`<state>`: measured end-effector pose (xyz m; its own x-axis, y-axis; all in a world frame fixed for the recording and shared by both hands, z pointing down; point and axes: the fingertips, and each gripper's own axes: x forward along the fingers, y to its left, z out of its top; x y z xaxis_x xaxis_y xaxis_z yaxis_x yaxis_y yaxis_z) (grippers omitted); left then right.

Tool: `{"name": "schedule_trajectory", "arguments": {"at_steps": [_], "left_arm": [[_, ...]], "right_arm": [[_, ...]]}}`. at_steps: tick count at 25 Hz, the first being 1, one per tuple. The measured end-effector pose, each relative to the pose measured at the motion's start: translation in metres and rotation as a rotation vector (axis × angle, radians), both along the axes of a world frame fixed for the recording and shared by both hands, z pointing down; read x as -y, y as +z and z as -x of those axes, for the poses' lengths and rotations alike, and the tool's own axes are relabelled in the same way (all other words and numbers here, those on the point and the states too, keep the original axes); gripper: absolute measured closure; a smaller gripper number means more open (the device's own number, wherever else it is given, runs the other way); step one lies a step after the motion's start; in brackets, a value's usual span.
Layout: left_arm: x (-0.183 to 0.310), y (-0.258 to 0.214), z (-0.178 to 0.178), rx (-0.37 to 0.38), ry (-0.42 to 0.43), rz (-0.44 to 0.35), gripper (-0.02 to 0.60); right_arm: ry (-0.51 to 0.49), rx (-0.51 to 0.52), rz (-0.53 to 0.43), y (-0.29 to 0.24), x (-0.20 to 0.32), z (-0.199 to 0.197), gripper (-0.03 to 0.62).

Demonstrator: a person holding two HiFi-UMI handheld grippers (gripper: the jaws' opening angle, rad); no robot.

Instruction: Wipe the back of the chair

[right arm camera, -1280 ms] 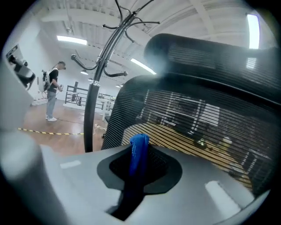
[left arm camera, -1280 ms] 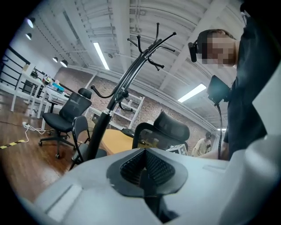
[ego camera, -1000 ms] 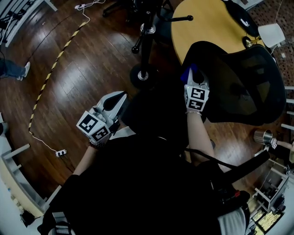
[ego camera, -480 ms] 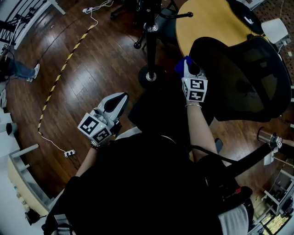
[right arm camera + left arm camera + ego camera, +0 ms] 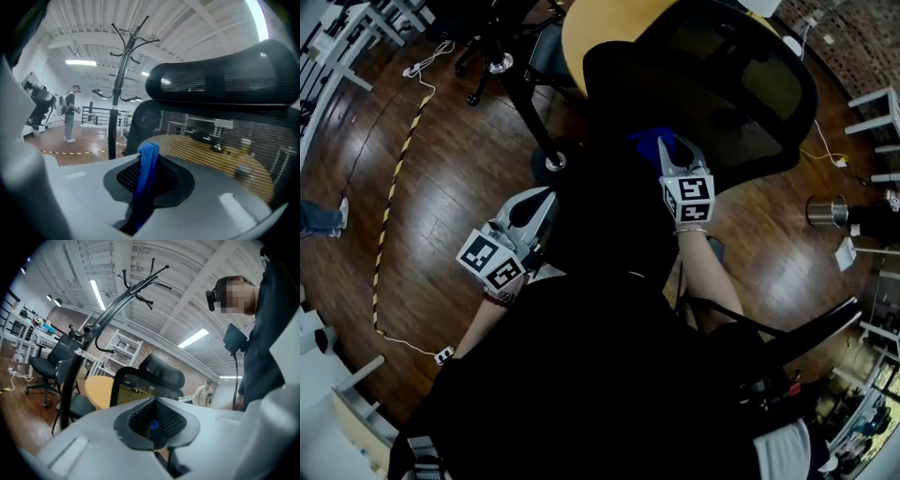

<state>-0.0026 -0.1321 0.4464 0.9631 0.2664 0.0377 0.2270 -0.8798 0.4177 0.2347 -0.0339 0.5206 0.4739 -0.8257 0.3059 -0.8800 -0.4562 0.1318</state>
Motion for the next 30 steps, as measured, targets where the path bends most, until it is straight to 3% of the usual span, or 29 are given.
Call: {"name": "schedule_trajectory", "arguments": {"at_steps": [7,10,18,22,25,27,30], "left_arm": [[-0.098,0.008,-0.059,-0.007,0.133,0.007,0.575],[-0.121,0.004,-0.069,-0.014,0.167,-0.016,0.575],[-0.116,0.012,-0.075,0.018,0.087,-0.109,0.575],[-0.119,0.035,-0.099,0.049,0.017,-0.094,0.575],[-0.112,0.039,-0.122,0.069,0.021,-0.077,0.575],[-0.096,0.031,-0.115,0.066,0.024,-0.082,0.575],[-0.067,0.02,-0.087,0.057,-0.041,-0.094,0.575]], "right_arm": [[0.232,0.056,0.123,0.046,-0.183,-0.043,0.554],[0.29,0.056,0.171,0.058,-0.228,-0.057,0.556],[0.326,0.085,0.158,0.081,-0.247,-0.087,0.556],[0.352,0.094,0.219,0.114,-0.261,-0.128,0.556],[0.408,0.087,0.229,0.113,-0.282,-0.142,0.555],[0.417,0.095,0.208,0.108,-0.277,-0.129,0.556],[0.412,0.088,0.188,0.106,-0.257,-0.116,0.554]]}}
